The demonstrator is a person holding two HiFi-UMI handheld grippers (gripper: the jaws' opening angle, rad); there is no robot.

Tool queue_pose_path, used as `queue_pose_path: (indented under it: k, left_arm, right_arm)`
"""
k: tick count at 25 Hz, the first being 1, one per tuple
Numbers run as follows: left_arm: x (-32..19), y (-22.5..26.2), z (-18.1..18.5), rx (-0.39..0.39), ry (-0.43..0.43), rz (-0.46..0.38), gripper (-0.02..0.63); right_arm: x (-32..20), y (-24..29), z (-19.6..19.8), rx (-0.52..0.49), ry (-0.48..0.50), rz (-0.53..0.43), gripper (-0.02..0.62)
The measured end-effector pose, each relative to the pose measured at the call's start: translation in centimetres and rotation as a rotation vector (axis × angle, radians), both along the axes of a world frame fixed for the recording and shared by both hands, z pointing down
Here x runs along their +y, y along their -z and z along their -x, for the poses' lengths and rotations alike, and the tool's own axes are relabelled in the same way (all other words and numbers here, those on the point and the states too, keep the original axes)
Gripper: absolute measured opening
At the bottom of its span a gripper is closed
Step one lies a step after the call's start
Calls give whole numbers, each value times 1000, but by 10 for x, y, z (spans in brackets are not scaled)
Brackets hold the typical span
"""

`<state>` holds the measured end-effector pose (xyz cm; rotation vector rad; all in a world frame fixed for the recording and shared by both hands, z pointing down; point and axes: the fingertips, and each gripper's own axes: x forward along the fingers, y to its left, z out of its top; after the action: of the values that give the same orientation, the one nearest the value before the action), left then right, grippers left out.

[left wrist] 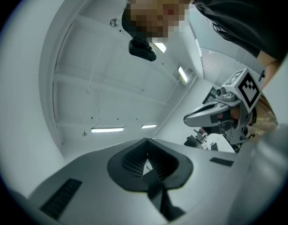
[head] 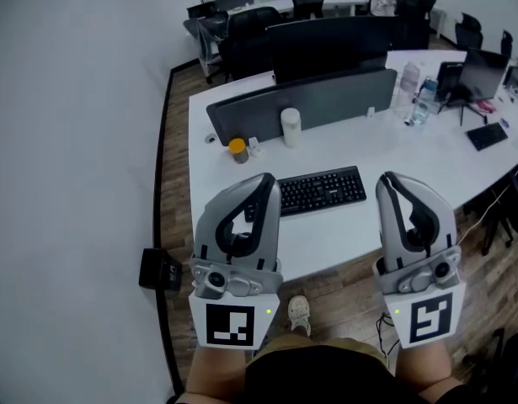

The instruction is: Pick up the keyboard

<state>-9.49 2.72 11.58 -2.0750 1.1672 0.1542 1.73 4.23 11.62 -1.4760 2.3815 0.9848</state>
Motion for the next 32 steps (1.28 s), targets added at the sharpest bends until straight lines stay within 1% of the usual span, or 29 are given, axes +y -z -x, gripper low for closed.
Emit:
queue_pose_path:
  k: [7,12,18,22,32]
  left_arm:
    - [-75,-3,18,7,-42,12,8]
    - [-116,-15,29,1,-52,45,8]
    - [-142,-17,43,2,-48,46,8]
    - [-154,-24,45,-7,-40,67,8]
    - [-182,-33,39,-6,2,78,8]
  right_arm:
    - [-72,1,14,-22,-44,-2,32]
    - [-112,-11,28,-7,-63,25,32]
    - [-140,-16,46,18,-60,31,32]
    - [-154,-22,51,35,-49,53,31]
    - [-183,-34,43,61,-20,65,31]
